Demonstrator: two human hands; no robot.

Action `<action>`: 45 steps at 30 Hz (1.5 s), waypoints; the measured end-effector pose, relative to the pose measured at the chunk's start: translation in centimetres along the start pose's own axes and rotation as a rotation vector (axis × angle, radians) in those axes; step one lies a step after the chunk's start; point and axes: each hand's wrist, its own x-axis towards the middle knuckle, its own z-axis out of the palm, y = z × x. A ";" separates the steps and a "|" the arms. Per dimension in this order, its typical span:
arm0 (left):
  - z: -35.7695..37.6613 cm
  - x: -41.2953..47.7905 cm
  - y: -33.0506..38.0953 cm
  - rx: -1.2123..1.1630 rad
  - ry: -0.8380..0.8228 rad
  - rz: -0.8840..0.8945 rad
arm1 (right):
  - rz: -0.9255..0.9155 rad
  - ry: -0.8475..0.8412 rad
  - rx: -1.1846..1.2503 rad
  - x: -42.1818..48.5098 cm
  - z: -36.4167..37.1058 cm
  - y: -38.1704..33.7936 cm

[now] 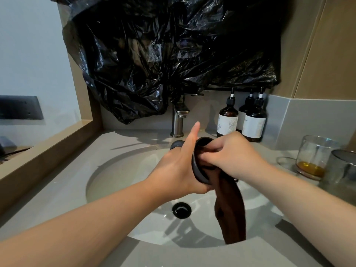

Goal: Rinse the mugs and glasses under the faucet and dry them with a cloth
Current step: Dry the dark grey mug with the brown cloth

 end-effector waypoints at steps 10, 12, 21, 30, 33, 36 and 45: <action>-0.1 0.2 -0.2 -0.071 -0.034 -0.128 | -0.210 0.020 -0.116 -0.2 -1.9 -0.8; -0.2 0.2 -0.2 -0.054 -0.038 -0.087 | -0.280 -0.104 -0.320 -0.4 -1.0 -0.6; 0.0 -0.2 0.3 -0.054 -0.075 0.007 | -0.623 -0.091 -0.710 0.2 -0.9 0.7; 0.3 0.2 0.1 -0.203 -0.043 -0.224 | -0.667 -0.066 -0.912 1.3 -0.9 2.6; 0.2 0.2 -0.3 -0.230 -0.005 -0.279 | -0.784 0.166 -0.757 1.1 -1.4 2.5; 0.3 0.1 -0.1 -0.210 0.009 -0.260 | -0.882 0.138 -0.665 0.7 -0.2 2.2; -0.3 0.1 -0.2 -0.343 0.055 -0.354 | -0.250 0.380 -0.427 1.1 -3.2 2.3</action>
